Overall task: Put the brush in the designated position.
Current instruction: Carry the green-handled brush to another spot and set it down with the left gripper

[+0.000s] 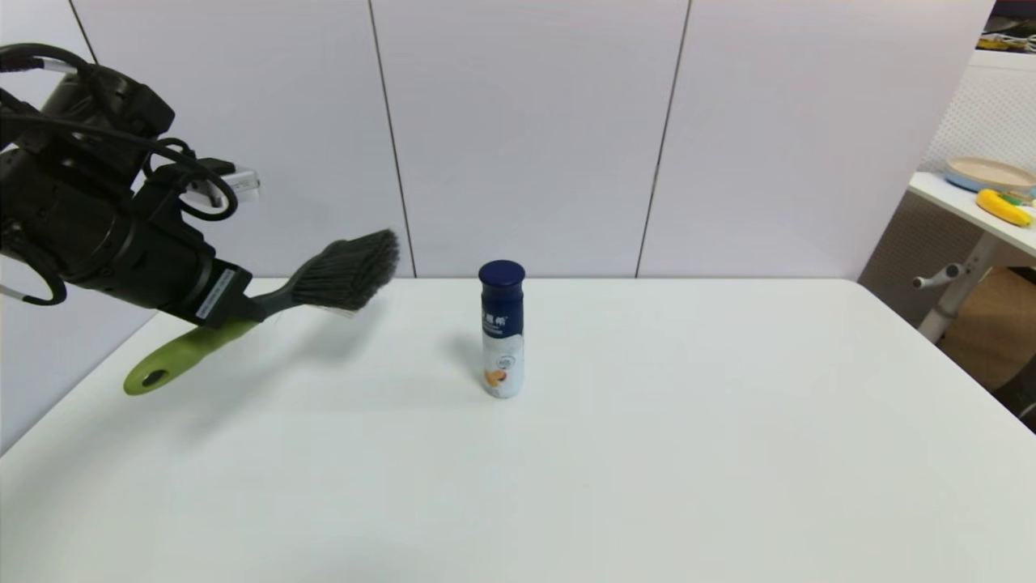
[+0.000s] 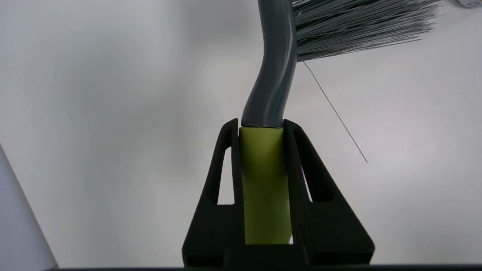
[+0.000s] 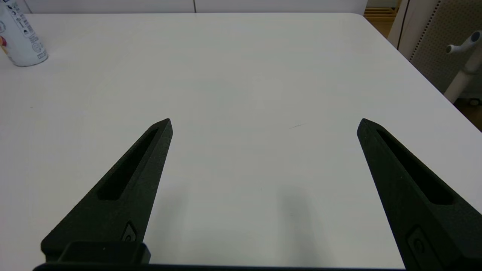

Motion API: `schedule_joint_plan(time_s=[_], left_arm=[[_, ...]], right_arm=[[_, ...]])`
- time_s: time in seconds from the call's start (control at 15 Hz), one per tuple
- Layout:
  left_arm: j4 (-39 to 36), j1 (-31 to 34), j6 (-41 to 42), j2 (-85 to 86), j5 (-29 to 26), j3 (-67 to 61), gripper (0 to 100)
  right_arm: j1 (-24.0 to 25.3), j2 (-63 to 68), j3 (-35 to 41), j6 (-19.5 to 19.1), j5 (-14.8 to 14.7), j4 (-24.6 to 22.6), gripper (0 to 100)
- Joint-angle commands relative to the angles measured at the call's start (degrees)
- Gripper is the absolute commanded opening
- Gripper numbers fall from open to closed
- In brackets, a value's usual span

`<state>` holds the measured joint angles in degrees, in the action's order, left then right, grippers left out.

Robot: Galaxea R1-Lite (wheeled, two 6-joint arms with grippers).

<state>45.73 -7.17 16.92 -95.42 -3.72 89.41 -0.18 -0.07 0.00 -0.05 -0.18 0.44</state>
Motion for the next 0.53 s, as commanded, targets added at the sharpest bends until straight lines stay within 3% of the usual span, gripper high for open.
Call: schedule_joint_plan(time_s=[0.07,0.53], left_arm=[[-2.05,0.05,12.35,-3.37,-0.32,3.85,0],[-2.22,-2.06,42.66,-12.60,-6.30,12.72,0]], right_arm=[[0.01,0.07,0.09,-0.04,0.01,0.00,100],[0.01,0.07,0.09,-0.04,0.01,0.00,100]])
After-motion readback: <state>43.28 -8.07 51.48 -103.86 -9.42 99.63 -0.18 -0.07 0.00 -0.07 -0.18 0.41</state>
